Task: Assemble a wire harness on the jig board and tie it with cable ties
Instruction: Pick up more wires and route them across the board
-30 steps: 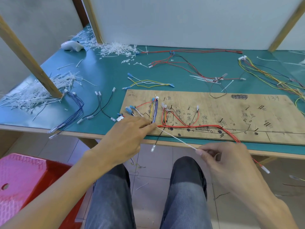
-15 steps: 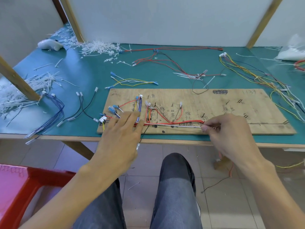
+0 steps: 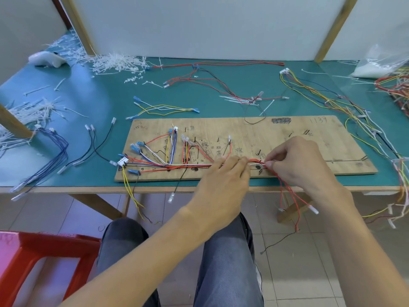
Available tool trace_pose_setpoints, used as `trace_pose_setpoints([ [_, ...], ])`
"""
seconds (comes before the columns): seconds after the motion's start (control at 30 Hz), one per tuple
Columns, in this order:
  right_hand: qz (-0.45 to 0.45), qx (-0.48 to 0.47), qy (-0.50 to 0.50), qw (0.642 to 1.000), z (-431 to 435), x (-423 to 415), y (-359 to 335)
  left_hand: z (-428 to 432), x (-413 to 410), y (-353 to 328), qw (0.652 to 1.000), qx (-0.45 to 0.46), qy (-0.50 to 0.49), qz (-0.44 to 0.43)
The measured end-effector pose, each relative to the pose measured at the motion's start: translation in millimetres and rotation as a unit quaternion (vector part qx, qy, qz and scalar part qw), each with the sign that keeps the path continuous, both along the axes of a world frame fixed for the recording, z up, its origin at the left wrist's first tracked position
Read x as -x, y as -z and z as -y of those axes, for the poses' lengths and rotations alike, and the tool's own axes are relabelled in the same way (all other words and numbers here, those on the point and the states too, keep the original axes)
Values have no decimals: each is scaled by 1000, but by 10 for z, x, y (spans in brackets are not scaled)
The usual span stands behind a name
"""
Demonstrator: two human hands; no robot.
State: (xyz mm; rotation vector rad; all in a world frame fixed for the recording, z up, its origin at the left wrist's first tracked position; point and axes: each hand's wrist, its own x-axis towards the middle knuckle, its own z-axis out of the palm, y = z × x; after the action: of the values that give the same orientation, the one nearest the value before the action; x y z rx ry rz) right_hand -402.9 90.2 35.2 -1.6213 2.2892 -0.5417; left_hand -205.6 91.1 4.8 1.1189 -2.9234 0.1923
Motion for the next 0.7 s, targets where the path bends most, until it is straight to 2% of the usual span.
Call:
trace_pose_setpoints([
  [0.1,7,6,-6,1000,73,18,10,19,2,32,1000,-11,3,-21],
  [0.23,17,61,-57,996,139,49,-9,45,50,48,999,-21,13,-44],
  [0.43,-52,97,-262,959,286,131,-42,62,56,29,998,-31,14,-53],
  [0.7,-22,91,-212,973,371,253,130,80,34,15,999,-28,35,-28],
])
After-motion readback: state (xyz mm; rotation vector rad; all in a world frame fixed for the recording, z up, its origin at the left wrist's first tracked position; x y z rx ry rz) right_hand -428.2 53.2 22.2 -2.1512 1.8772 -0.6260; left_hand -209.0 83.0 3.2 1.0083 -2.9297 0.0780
